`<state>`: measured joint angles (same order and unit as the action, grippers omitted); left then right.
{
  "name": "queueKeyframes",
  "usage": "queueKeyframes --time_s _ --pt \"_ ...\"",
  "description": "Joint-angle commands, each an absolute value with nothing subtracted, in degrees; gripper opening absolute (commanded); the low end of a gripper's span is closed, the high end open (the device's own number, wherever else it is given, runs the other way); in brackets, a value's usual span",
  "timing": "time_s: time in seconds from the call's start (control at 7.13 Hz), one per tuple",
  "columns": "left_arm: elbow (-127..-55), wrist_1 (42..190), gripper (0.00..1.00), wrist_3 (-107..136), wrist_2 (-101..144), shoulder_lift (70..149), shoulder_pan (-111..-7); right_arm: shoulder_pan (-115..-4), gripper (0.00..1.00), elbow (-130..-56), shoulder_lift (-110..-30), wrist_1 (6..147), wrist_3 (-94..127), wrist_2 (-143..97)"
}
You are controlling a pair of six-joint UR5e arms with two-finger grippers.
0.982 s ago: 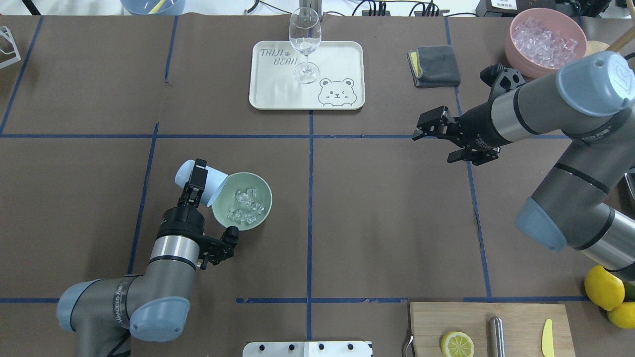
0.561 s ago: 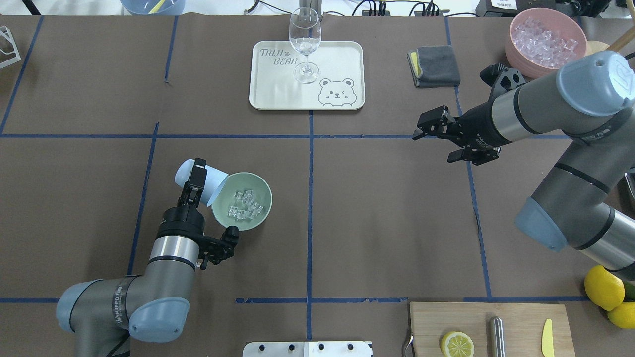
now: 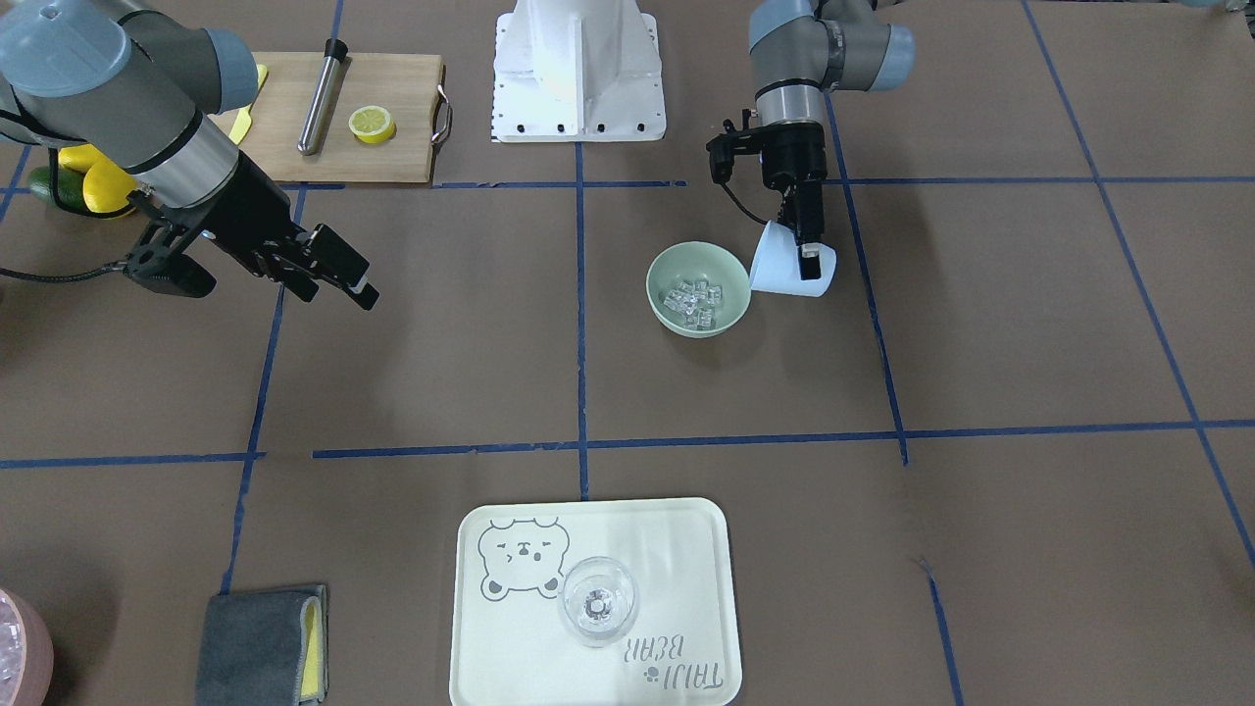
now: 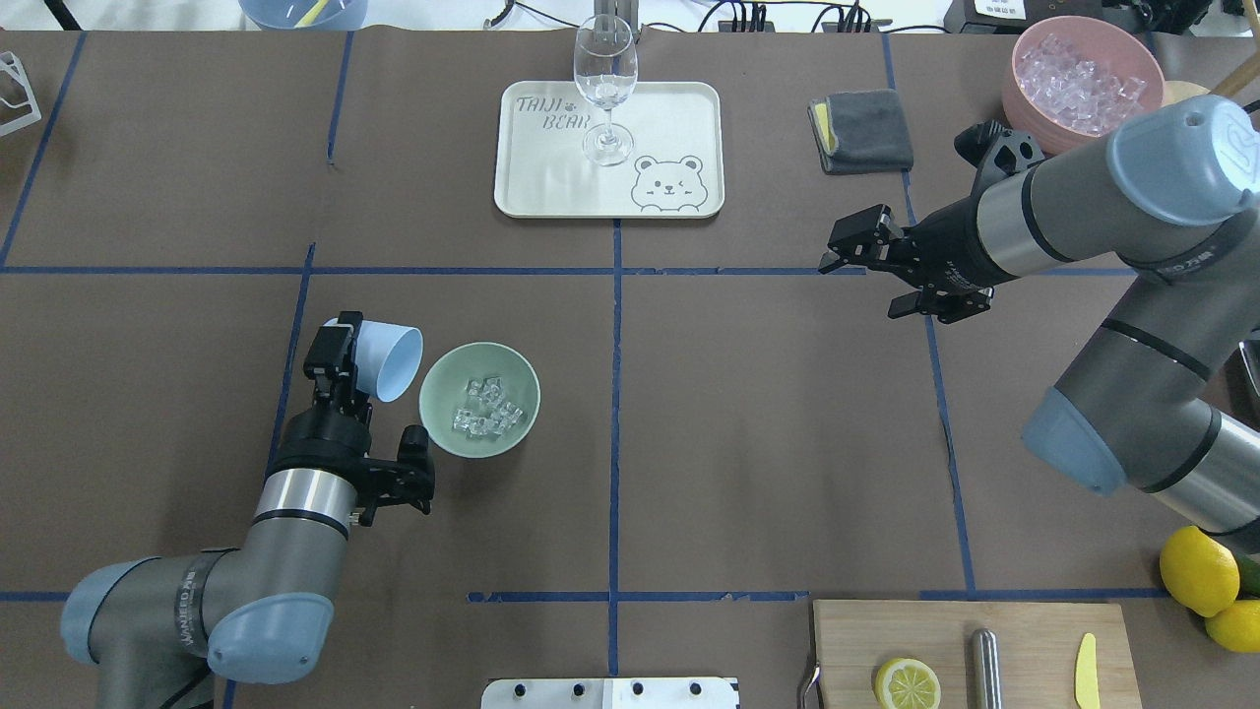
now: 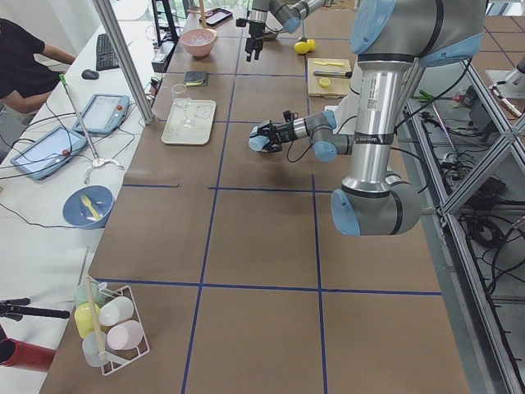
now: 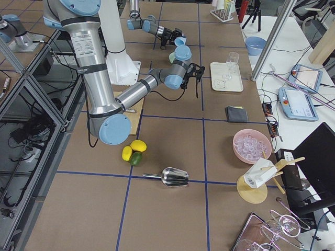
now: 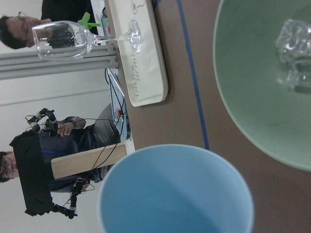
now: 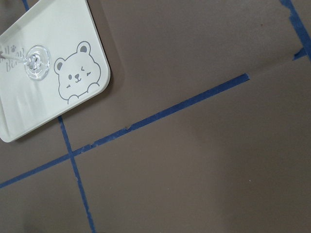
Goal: Pour ice into bowl
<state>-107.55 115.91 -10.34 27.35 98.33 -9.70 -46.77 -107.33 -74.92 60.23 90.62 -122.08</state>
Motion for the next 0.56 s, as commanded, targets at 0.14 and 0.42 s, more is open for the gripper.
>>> queueKeyframes --time_s 0.14,0.42 --pt "-110.0 119.9 0.0 19.8 27.7 89.5 -9.8 -46.8 1.0 -108.0 -74.6 60.2 90.7 -122.2" --pt "-107.4 133.3 0.0 28.3 27.9 83.5 -9.8 -46.8 1.0 -108.1 -74.7 60.2 90.6 -122.2"
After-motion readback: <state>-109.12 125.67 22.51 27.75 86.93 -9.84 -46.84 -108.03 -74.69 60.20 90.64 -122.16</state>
